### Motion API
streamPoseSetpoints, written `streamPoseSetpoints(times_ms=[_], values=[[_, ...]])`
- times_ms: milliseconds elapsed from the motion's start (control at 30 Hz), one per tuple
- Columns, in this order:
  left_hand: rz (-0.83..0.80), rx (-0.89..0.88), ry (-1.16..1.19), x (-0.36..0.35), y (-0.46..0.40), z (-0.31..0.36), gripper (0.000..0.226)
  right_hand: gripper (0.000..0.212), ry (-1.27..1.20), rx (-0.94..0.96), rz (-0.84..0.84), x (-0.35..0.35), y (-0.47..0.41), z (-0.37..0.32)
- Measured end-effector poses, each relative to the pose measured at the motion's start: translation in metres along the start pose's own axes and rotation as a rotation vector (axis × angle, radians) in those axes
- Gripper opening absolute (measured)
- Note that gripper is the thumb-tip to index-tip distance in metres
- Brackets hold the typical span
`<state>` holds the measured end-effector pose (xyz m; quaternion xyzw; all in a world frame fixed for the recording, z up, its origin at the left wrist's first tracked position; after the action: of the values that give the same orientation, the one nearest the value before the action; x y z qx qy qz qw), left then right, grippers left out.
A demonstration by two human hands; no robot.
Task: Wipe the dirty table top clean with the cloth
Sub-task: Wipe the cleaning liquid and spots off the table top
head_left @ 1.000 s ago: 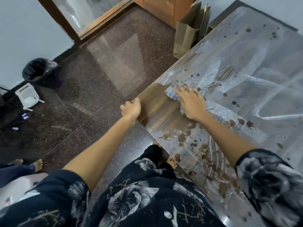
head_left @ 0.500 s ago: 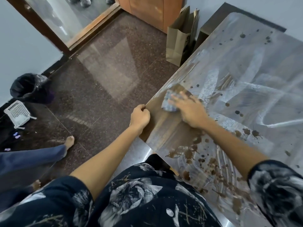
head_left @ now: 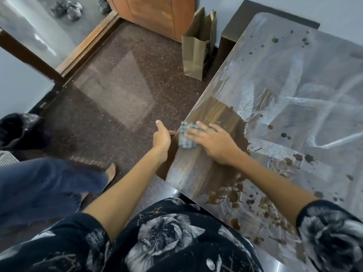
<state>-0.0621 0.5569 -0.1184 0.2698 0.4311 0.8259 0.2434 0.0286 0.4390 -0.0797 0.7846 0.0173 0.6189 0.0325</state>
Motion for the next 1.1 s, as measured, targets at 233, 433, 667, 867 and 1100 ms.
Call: streamPoseSetpoints(times_ms=[233,433,667,867,1100], values=[[-0.131,0.005,-0.005,-0.021,-0.007,0.013,0.073,0.06,-0.093,-0.572,0.109,0.035,-0.021,0.129],[-0.184,0.001,0.026,-0.043,-0.018,0.03,0.08,0.063,-0.08,-0.179,0.088,0.017,-0.024,0.024],[-0.234,-0.02,0.023,-0.063,-0.024,0.049,0.074,0.064,-0.03,-0.399,0.039,0.019,0.022,0.082],[-0.264,-0.034,0.006,-0.083,-0.021,0.066,0.076,0.054,-0.128,-0.731,0.173,0.041,-0.02,0.157],[-0.259,-0.099,0.004,-0.094,-0.023,0.08,0.075,0.067,-0.065,-0.196,0.028,0.016,0.01,0.055]])
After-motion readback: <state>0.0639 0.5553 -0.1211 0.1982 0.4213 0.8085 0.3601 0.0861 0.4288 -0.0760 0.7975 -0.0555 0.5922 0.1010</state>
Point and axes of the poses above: each hand's wrist, its own y-axis away from the middle knuckle, its own x-axis out of the back of the hand, z = x × y, the point moved 9 cm from there along -y, towards the middle knuckle, and after that the axes turned 12 degrees about x, right-handed, at the moved point
